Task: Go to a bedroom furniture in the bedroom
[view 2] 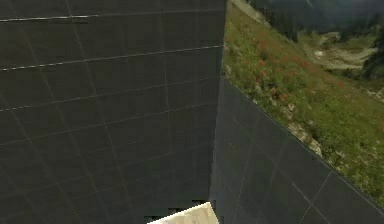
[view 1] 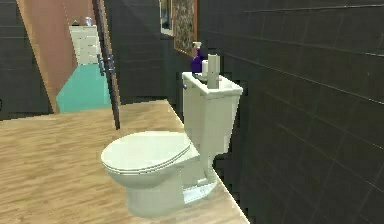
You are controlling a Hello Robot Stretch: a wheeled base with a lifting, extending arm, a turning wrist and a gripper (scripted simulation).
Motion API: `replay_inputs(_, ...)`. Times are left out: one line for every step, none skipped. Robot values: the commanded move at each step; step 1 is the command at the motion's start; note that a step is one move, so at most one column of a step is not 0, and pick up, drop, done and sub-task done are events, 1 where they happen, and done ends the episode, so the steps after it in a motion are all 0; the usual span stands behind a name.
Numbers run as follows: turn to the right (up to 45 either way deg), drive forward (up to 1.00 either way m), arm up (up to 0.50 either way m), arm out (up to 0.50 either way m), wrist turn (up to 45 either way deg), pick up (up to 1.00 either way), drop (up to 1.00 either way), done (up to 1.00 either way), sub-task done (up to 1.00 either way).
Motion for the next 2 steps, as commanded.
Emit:
replay_inputs(-12.0, 0.0, 0.0, 0.0, 0.0, 0.0, 0.0, 0.0, 0.0)
replay_inputs(0.0, 0.15, 0.0, 0.0, 0.0, 0.0, 0.0, 0.0, 0.0)
